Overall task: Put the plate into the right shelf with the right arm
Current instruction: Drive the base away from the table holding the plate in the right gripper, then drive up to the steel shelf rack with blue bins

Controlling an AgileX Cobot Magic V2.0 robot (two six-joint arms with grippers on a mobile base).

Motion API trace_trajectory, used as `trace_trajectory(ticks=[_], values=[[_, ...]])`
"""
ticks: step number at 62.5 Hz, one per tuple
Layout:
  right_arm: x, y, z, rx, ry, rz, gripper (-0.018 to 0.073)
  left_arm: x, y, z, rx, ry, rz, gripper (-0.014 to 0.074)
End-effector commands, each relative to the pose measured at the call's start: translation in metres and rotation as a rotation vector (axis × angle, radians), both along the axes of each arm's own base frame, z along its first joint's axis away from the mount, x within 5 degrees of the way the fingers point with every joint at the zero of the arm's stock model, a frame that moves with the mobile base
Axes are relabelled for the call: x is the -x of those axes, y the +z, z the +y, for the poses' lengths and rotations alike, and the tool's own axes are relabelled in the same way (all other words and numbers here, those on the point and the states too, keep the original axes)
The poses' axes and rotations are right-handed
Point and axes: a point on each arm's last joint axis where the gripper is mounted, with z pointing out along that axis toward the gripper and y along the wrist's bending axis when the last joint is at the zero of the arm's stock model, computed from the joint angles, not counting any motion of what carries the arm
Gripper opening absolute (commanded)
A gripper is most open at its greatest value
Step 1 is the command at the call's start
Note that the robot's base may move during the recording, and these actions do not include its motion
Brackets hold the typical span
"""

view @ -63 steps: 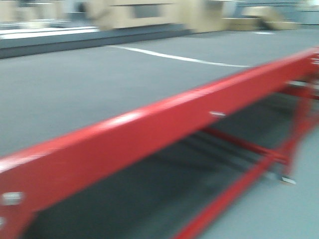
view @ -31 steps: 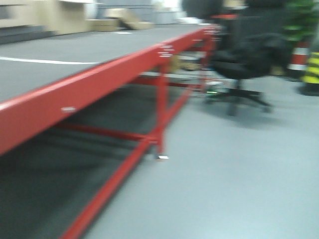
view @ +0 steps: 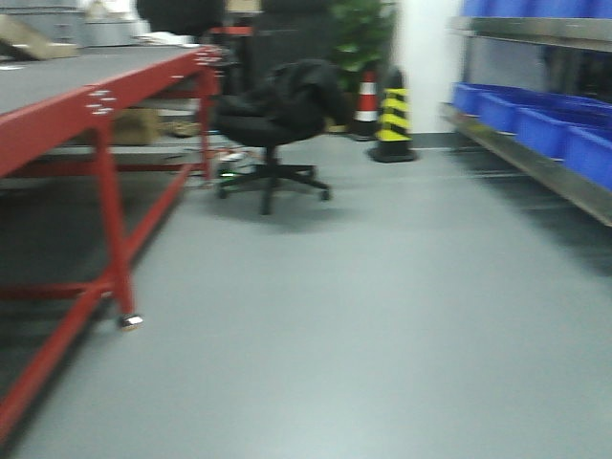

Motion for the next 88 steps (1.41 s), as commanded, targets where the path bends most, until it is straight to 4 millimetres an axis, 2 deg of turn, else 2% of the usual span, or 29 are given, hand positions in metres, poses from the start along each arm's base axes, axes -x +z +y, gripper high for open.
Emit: trace_trajectory(ticks=[1, 88], values=[[0.003, 0.0151, -0.0044, -0.049, -0.034, -0.086, 0.0057, 0.0001, 0.0055, 0.0, 0.017, -0.002, -0.084, -0.0047], [0.003, 0.0151, -0.0044, -0.049, -0.033, -0.086, 0.0057, 0.0001, 0.0055, 0.0, 0.017, -0.002, -0.084, -0.0047]])
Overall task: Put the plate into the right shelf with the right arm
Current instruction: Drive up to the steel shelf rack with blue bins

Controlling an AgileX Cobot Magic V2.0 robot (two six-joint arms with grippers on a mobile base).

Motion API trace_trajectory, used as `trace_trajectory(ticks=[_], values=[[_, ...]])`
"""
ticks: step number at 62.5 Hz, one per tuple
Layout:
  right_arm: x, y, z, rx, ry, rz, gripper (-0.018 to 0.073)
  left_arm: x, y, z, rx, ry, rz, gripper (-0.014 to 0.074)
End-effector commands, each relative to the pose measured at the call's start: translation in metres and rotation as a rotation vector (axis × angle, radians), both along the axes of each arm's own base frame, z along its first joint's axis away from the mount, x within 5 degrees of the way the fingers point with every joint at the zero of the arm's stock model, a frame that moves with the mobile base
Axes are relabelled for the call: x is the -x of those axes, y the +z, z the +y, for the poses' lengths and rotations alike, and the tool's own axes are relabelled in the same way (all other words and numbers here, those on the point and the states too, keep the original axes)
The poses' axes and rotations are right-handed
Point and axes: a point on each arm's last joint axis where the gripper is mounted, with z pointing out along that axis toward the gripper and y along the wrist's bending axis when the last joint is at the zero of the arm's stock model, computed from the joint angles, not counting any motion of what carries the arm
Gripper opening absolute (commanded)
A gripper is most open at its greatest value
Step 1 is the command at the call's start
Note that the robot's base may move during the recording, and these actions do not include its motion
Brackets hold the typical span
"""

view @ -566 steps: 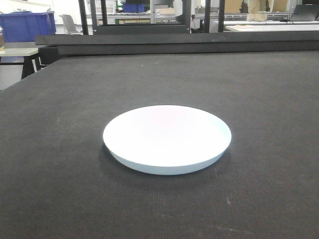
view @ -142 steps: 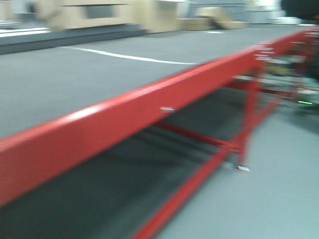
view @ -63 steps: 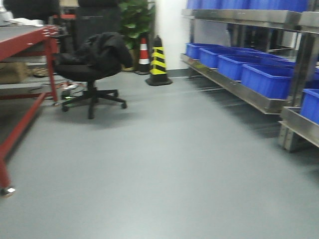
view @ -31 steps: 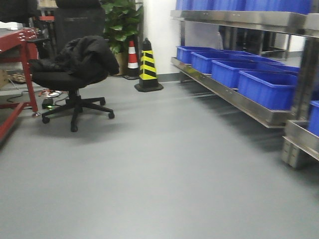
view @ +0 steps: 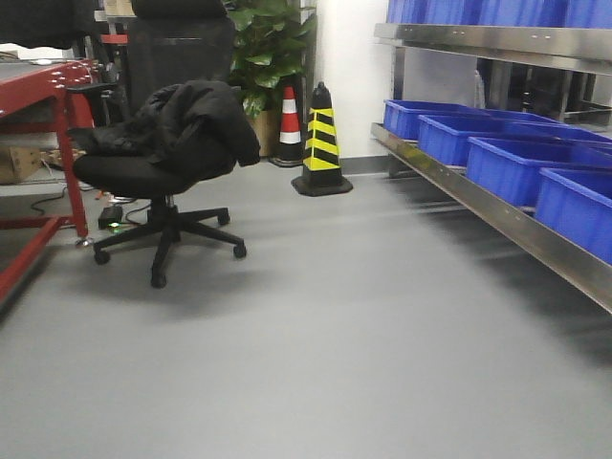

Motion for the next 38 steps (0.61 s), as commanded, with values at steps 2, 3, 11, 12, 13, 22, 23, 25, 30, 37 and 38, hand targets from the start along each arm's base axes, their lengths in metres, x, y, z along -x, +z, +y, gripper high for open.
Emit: trace_trajectory(ticks=[2, 3, 11, 12, 13, 22, 23, 25, 30, 37, 38], values=[[0.0029, 0.0149, -0.0043, -0.048, -0.033, -0.084, 0.0057, 0.0001, 0.0055, 0.0, 0.017, -0.002, -0.084, -0.0047], [0.0029, 0.0149, -0.0043, -0.048, -0.033, -0.084, 0.0057, 0.0001, 0.0055, 0.0, 0.017, -0.002, -0.084, -0.0047], [0.0029, 0.0149, -0.0043, -0.048, -0.033, -0.084, 0.0057, 0.0001, 0.0055, 0.0, 0.017, -0.002, -0.084, -0.0047], [0.0029, 0.0149, -0.0043, -0.048, -0.033, -0.084, 0.0057, 0.0001, 0.0055, 0.0, 0.017, -0.002, -0.084, -0.0047], [0.0029, 0.0149, -0.0043, -0.048, -0.033, -0.084, 0.0057, 0.0001, 0.0055, 0.0, 0.017, -0.002, -0.084, -0.0047], [0.0029, 0.0149, -0.0043, -0.048, -0.033, -0.084, 0.0057, 0.0001, 0.0055, 0.0, 0.017, -0.002, -0.084, -0.0047], [0.0029, 0.0149, -0.0043, -0.048, -0.033, -0.084, 0.0057, 0.0001, 0.0055, 0.0, 0.017, -0.002, -0.084, -0.0047], [0.0029, 0.0149, -0.0043, -0.048, -0.033, -0.084, 0.0057, 0.0001, 0.0055, 0.0, 0.017, -0.002, -0.084, -0.0047], [0.0029, 0.0149, -0.0043, -0.048, -0.033, -0.084, 0.0057, 0.0001, 0.0055, 0.0, 0.017, -0.002, -0.084, -0.0047], [0.0029, 0.0149, -0.0043, -0.048, -0.033, -0.084, 0.0057, 0.0001, 0.0055, 0.0, 0.017, -0.002, -0.084, -0.0047], [0.0029, 0.0149, -0.0043, -0.048, -0.033, -0.084, 0.0057, 0.0001, 0.0055, 0.0, 0.017, -0.002, -0.084, -0.0047]])
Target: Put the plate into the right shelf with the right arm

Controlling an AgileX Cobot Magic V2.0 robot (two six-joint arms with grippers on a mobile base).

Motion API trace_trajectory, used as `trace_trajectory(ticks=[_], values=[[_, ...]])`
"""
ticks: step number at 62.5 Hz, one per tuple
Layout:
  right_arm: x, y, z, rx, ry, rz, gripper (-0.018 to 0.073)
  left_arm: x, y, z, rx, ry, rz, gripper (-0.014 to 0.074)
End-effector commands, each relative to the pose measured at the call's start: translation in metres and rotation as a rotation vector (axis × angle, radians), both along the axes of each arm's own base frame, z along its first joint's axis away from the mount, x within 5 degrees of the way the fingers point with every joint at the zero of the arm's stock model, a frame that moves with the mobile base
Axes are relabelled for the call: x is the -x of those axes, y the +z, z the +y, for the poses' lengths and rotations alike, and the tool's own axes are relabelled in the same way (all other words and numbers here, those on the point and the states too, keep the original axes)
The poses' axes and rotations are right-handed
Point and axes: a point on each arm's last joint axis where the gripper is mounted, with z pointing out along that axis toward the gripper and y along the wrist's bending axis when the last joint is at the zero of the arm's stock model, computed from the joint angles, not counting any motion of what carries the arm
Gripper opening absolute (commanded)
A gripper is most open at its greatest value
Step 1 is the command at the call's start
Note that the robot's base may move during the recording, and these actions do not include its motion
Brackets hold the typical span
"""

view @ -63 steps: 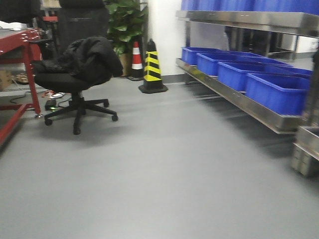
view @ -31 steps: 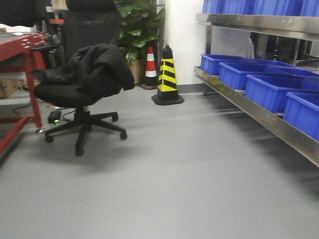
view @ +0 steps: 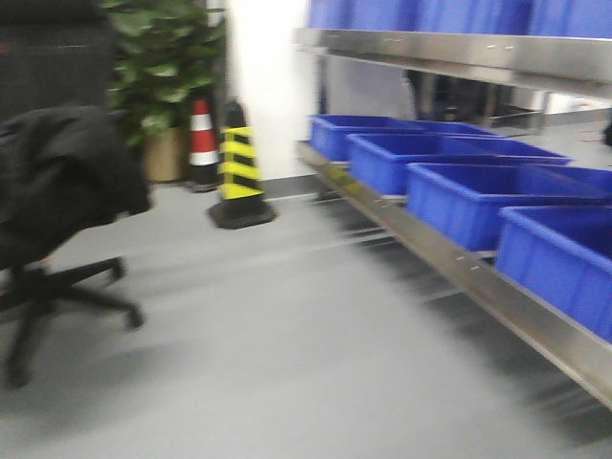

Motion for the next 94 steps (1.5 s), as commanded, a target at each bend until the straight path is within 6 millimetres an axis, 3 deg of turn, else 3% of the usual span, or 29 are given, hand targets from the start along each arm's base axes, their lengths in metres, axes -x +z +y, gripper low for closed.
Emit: trace_trajectory(ticks=[1, 94], values=[[0.0029, 0.0149, -0.0043, -0.048, -0.033, -0.084, 0.0057, 0.0001, 0.0055, 0.0, 0.017, -0.002, -0.084, -0.0047], [0.0028, 0.0149, -0.0042, -0.047, -0.033, -0.083, 0.0057, 0.0001, 0.0055, 0.0, 0.017, -0.002, -0.084, -0.0047]])
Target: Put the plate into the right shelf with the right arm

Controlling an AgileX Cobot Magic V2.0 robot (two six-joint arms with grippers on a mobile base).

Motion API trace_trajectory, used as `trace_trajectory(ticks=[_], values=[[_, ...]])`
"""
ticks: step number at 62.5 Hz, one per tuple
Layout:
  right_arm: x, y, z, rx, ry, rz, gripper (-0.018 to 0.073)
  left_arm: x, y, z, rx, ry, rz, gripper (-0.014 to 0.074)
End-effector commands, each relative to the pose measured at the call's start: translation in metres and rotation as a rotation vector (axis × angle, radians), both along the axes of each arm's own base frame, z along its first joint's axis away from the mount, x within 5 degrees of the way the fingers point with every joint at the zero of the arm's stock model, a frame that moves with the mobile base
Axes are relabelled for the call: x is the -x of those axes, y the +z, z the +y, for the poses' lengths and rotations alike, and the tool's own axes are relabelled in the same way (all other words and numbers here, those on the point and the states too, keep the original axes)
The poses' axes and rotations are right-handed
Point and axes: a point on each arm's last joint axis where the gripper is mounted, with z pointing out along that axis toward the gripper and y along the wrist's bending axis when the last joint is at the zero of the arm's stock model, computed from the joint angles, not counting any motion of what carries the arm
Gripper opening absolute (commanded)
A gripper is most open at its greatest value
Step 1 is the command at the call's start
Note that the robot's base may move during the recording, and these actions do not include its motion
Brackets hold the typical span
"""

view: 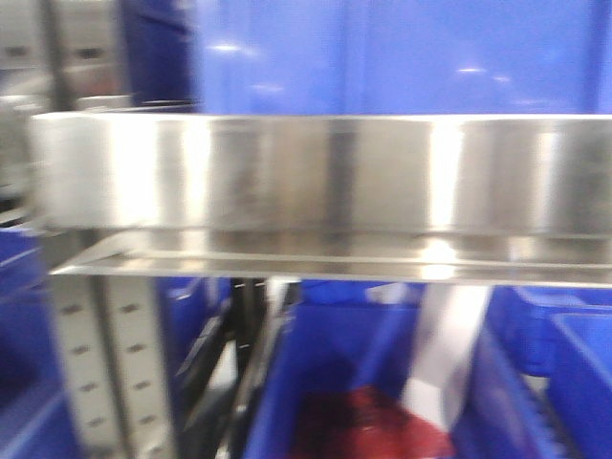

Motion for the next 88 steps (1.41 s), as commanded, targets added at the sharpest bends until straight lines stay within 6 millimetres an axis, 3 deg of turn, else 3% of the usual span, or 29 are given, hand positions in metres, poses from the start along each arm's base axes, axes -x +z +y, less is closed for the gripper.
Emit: trace_trajectory(ticks=[1, 68, 80, 88], values=[[0.003, 0.015, -0.004, -0.047, -0.033, -0.083, 0.0057, 0.0, 0.006, 0.0, 0.017, -0.002, -0.084, -0.0047], [0.003, 0.015, -0.004, -0.048, -0.033, -0.085, 0.0057, 0.0, 0.006, 0.0, 0.017, -0.002, -0.084, -0.0047], [0.01, 0.032, -0.006, -0.063, -0.035, -0.132, 0.0057, 0.0, 0.006, 0.0, 0.017, -0.002, -0.084, -0.0047], [0.006, 0.057, -0.002, -0.036, -0.007, -0.089, 0.0057, 0.0, 0.006, 0.0, 0.017, -0.002, -0.084, -0.0047]])
